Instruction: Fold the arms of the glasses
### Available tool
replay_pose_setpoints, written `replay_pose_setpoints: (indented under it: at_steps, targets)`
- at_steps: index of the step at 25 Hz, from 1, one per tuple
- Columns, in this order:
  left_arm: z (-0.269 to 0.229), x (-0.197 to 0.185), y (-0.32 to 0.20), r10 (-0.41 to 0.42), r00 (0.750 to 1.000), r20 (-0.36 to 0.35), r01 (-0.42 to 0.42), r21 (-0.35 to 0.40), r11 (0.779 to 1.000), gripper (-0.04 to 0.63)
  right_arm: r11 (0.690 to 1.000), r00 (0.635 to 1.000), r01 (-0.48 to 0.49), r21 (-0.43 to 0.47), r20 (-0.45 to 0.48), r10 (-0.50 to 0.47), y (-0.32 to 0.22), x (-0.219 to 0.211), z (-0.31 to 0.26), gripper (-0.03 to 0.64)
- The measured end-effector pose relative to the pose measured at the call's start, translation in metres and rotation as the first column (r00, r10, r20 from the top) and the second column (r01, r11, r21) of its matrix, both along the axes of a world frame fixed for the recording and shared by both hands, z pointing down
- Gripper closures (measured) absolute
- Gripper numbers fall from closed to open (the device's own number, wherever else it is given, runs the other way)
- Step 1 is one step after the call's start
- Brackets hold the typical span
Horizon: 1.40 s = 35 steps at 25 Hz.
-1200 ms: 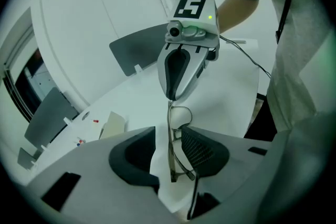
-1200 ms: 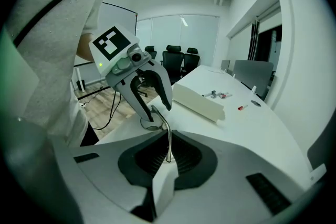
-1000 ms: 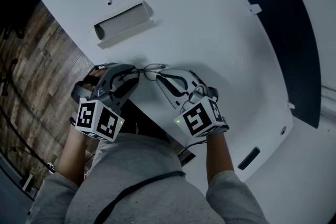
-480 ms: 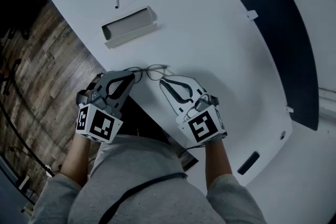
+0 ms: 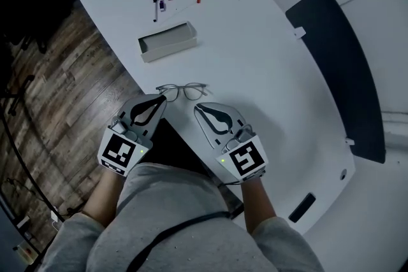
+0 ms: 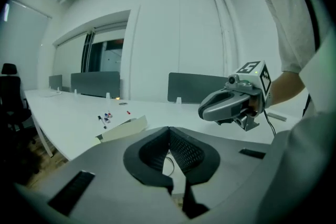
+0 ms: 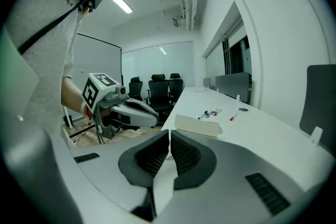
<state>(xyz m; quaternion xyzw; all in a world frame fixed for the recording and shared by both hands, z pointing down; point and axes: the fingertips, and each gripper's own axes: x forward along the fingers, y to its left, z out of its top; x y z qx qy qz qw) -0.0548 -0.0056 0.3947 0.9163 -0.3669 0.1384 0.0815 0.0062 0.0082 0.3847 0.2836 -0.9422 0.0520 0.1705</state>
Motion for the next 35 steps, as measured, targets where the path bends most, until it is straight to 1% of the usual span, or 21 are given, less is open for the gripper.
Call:
replay_pose_setpoints:
  at_steps: [3, 4, 7, 11, 14, 16, 18, 20, 22, 29, 32, 35]
  targets:
    - [0.001, -0.005, 0.009, -0.024, 1.0, 0.0, 0.024, 0.015, 1.0, 0.58, 1.0, 0.999, -0.021, -0.006, 0.024, 0.022, 0.008, -0.002, -0.003, 0.589]
    - [0.001, -0.005, 0.013, -0.035, 0.999, -0.01, 0.035, 0.017, 0.999, 0.58, 0.999, 0.999, -0.03, -0.018, 0.036, 0.031, 0.011, -0.001, -0.004, 0.589]
    - [0.002, -0.002, 0.027, -0.075, 0.994, -0.076, 0.076, 0.002, 0.997, 0.58, 0.997, 0.996, -0.048, -0.064, 0.075, 0.053, 0.022, 0.001, -0.004, 0.592]
    - [0.004, 0.008, 0.04, -0.092, 0.989, -0.117, 0.093, 0.0, 0.996, 0.58, 0.996, 0.994, -0.066, -0.052, 0.082, 0.07, 0.029, 0.005, -0.009, 0.592]
    - [0.009, 0.009, 0.047, -0.115, 0.983, -0.145, 0.113, -0.028, 0.993, 0.58, 0.995, 0.991, -0.065, -0.072, 0.109, 0.073, 0.041, 0.005, -0.005, 0.592]
    - [0.014, 0.011, 0.05, -0.143, 0.979, -0.144, 0.138, -0.045, 0.989, 0.58, 0.991, 0.986, -0.09, -0.097, 0.128, 0.102, 0.048, 0.011, 0.003, 0.592]
    - [0.017, 0.012, 0.047, -0.16, 0.976, -0.146, 0.156, -0.039, 0.987, 0.58, 0.992, 0.986, -0.102, -0.072, 0.123, 0.11, 0.045, 0.013, 0.01, 0.594]
    - [0.019, 0.011, 0.045, -0.176, 0.97, -0.17, 0.173, -0.036, 0.984, 0.58, 0.995, 0.99, -0.088, -0.039, 0.108, 0.092, 0.045, 0.008, 0.018, 0.595]
    - [0.02, 0.009, 0.046, -0.193, 0.961, -0.197, 0.189, -0.041, 0.981, 0.58, 0.997, 0.991, -0.072, -0.032, 0.11, 0.076, 0.049, 0.001, 0.022, 0.595]
    - [0.012, 0.005, 0.058, -0.203, 0.961, -0.188, 0.204, -0.015, 0.979, 0.58, 0.996, 0.989, -0.074, -0.041, 0.123, 0.079, 0.055, 0.0, 0.011, 0.595]
    - [0.005, 0.005, 0.063, -0.194, 0.963, -0.188, 0.196, -0.01, 0.981, 0.58, 0.994, 0.989, -0.081, -0.072, 0.116, 0.089, 0.061, 0.002, 0.008, 0.595]
    - [-0.003, 0.007, 0.067, -0.18, 0.965, -0.193, 0.184, 0.004, 0.983, 0.58, 0.994, 0.988, -0.086, -0.065, 0.123, 0.094, 0.064, 0.003, 0.001, 0.595]
